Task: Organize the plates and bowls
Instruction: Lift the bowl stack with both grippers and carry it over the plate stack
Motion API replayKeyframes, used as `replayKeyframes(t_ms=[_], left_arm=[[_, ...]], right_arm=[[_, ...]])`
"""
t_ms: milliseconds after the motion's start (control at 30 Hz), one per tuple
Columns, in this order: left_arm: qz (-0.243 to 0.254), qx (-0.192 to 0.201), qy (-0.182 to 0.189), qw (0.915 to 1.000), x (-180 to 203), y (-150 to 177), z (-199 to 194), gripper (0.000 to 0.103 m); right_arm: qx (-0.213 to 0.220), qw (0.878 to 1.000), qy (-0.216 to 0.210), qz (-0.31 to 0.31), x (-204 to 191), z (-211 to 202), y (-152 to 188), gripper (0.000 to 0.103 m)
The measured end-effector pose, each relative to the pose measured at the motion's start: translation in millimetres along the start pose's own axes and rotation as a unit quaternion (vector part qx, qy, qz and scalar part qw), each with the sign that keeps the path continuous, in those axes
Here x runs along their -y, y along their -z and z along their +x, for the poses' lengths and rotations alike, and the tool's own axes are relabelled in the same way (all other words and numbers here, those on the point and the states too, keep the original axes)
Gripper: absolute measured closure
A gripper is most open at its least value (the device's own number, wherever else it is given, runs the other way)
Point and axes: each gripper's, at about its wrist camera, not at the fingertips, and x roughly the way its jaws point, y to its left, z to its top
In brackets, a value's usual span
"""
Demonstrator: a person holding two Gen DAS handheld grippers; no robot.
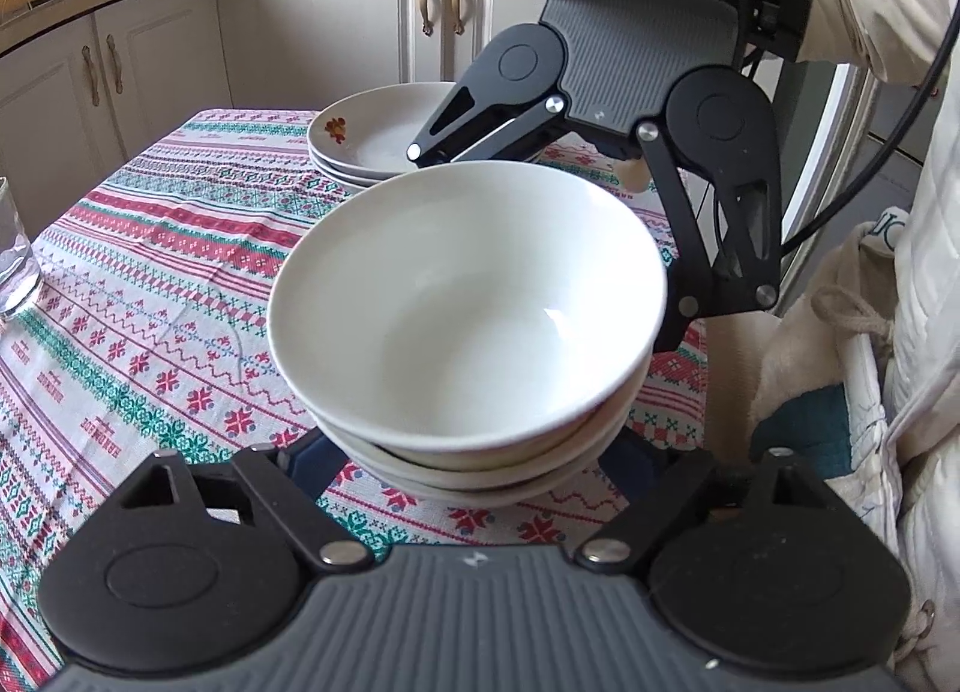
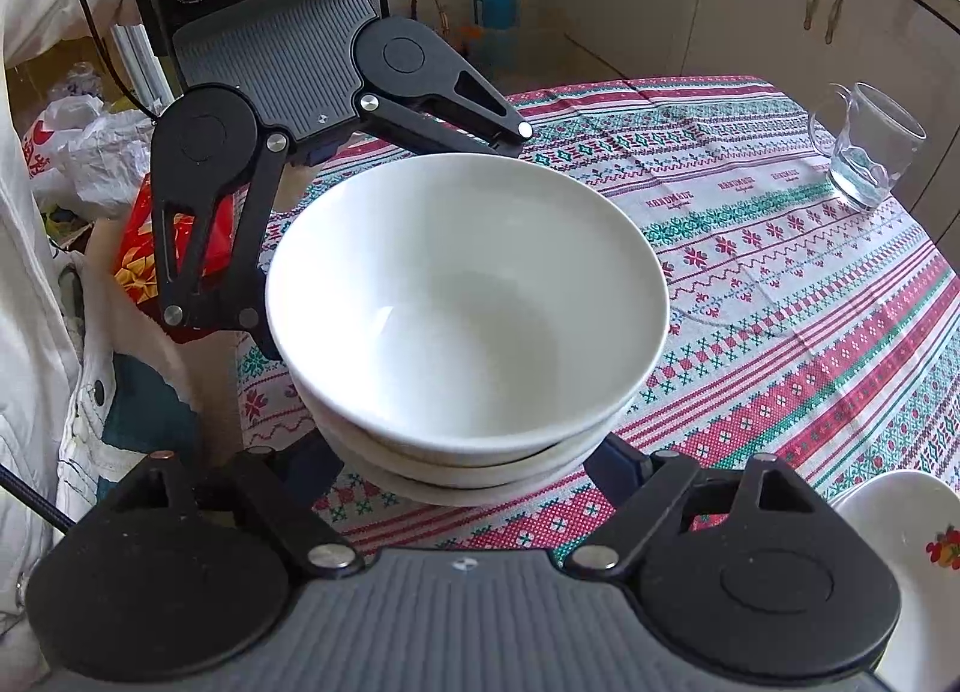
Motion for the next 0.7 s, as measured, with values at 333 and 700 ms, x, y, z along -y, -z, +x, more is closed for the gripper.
replayKeyframes(t_ms=[333,700], left_arm=[[0.011,0.008,-0.006,0.9999,1.9,-33.4,-0.2,0.014],[0.031,0.017,0.002,0.9994,-1.0,-75.9,18.6,0.014]], right_arm=[[0.011,1.000,0.012,0.000,8.7,-28.5,3.4,0.014],[0.020,0.999,0.034,0.014,28.2,-66.2,22.7,0.014]])
